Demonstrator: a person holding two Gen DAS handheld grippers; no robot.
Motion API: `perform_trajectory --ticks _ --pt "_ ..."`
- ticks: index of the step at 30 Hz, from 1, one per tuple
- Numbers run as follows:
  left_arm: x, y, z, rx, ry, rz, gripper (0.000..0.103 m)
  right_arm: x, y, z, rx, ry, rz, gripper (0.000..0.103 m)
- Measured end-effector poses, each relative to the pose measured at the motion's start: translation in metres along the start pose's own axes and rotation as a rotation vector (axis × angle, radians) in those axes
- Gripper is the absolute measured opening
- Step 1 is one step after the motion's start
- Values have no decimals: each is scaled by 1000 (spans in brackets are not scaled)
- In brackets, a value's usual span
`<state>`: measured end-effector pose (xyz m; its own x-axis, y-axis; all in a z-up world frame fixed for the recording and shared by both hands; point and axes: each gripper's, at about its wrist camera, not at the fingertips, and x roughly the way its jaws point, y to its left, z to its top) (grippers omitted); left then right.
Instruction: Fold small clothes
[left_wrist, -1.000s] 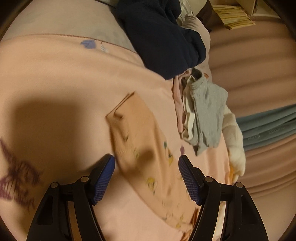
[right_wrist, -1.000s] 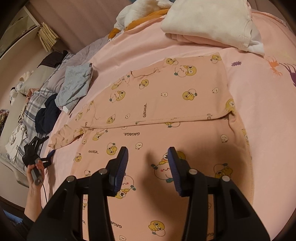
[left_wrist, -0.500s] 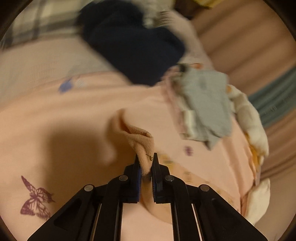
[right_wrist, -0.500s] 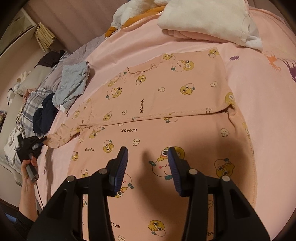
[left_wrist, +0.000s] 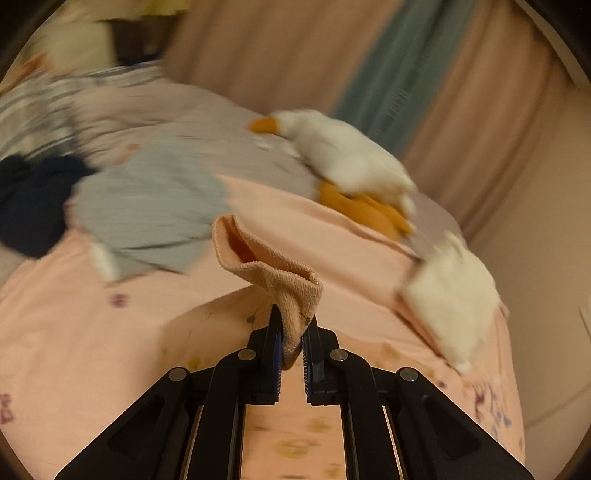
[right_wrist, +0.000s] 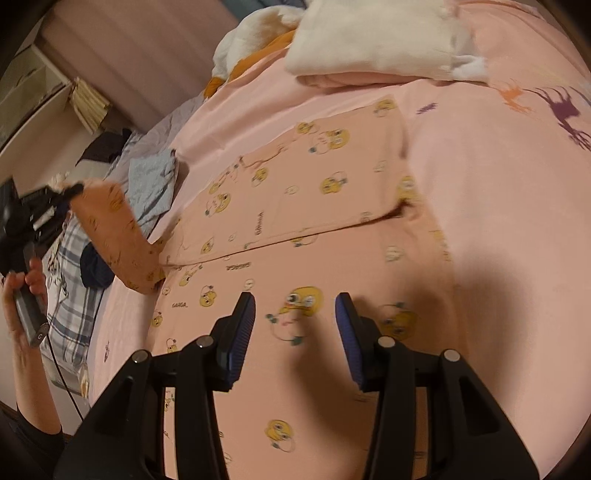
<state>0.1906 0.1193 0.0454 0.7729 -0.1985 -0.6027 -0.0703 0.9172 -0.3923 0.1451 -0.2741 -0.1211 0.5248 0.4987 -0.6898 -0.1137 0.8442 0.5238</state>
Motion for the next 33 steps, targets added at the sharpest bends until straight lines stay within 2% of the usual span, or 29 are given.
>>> perform_trajectory --ticks 5,9,10,13,15,16,17,19,24,28,31,33 --pt "48 -85 -41 118 103 -60 7 -14 -23 1 39 -36 -11 46" --pt "102 -131 -90 204 243 -56 7 -20 -38 0 74 -57 -16 51" --pt "116 -137 -102 225 293 -55 9 -22 -42 0 88 -62 -16 53" --pt "142 -146 -128 253 413 -51 28 -24 -49 0 115 -66 -10 56" --pt "140 -143 -136 261 420 -67 30 -25 -51 2 119 -69 -9 56" --pt "135 -138 -135 262 415 -84 36 -25 -50 4 118 -69 -3 56" --pt "130 -134 -137 259 416 -98 51 -24 -49 6 119 -70 3 57" --pt "117 -124 -134 246 412 -123 69 -21 -47 11 127 -71 18 58" --pt "78 -80 -116 222 324 -123 70 0 -26 27 131 -64 83 58" --pt "59 -38 -109 165 275 -69 71 30 -8 49 108 -38 87 58" --pt "46 -4 -111 125 265 -15 71 59 4 67 64 -3 16 58" --pt "41 14 -113 99 268 11 71 85 10 75 32 45 -54 53"
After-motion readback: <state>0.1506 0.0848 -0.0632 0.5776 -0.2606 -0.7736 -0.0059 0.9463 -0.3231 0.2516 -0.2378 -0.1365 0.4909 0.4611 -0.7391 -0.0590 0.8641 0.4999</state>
